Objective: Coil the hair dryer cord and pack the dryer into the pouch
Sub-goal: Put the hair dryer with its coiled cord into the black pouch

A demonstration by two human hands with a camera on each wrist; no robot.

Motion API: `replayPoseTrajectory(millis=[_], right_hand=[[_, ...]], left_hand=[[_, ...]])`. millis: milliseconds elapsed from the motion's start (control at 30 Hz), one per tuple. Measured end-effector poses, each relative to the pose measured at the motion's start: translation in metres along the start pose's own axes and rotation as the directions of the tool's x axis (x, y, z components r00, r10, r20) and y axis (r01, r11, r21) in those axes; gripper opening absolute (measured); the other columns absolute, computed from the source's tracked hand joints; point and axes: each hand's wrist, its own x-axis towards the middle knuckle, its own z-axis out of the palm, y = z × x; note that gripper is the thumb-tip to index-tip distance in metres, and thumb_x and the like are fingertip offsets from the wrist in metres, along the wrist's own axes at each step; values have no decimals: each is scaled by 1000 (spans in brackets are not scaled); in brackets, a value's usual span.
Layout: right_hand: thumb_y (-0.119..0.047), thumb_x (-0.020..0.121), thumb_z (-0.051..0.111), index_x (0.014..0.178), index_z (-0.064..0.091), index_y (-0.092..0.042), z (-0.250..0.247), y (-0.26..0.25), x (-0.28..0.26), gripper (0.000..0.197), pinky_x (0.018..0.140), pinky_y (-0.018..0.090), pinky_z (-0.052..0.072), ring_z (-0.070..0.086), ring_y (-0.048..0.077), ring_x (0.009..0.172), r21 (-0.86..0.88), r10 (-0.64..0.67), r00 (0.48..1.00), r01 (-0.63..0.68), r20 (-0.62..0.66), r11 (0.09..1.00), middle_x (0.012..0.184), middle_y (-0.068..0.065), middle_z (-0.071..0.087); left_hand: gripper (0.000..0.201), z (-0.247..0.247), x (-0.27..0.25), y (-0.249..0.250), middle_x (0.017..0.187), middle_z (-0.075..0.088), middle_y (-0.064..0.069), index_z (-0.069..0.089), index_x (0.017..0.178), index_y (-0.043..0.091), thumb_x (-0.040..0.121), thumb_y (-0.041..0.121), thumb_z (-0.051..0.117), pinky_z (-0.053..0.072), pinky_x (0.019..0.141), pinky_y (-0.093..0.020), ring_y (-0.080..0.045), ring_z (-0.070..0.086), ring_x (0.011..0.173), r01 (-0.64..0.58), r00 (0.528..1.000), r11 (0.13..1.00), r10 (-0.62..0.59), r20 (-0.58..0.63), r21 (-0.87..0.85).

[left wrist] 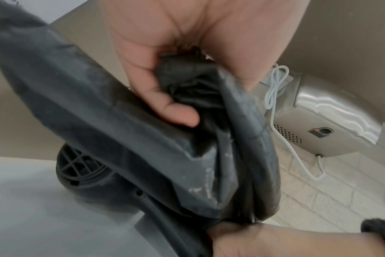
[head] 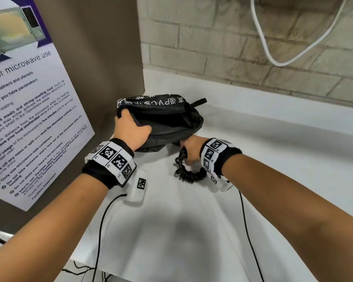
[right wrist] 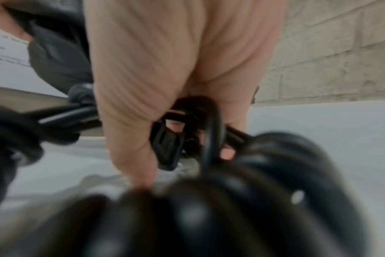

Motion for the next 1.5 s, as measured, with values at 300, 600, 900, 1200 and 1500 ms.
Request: replayPoseTrajectory(millis=[300,600,900,1200,1500], right_hand=[[-10,90,49,122,46,-2,4,33,-27,32,93,33,40,49,28,102,-42,91,993,-95,-74,995,113,16,51],[-11,70,68,88,51,-4,-1,46,-40,26,57,26,43,54,23,71,224,252,959,-219,-130,950,83,9,52],[-21,73,62,86,49,-11,-9,78,-71,21,62,29,45,54,27,71,225,418,880,-370,-227,901,80,6,55],[-29,76,59,97,53,-10,6,130,-133,29,66,30,47,57,28,79,406,647,734,-537,-207,739,87,6,56],[-31,79,61,103,56,-10,26,174,-209,32,70,32,49,58,30,79,662,832,469,-527,-296,533,87,9,61]], left_hand=[[61,19,-11,15,138,35,-20,31,133,1,81,14,62,34,102,-33,-34,40,123,-39,997,999,42,69,-36],[56,18,-18,20,132,43,-19,35,128,1,80,15,61,38,94,-34,-33,46,118,-44,997,997,48,68,-61],[47,25,-25,33,107,46,-6,37,125,3,83,12,58,38,81,-28,-21,45,94,-9,1000,961,9,1,-277],[51,53,-26,57,109,48,-8,36,127,3,82,13,57,40,85,-27,-23,48,99,22,1000,938,-20,12,-346],[66,85,-22,41,137,43,-23,28,137,0,81,16,60,37,103,-35,-37,45,123,121,987,986,-108,120,-113]])
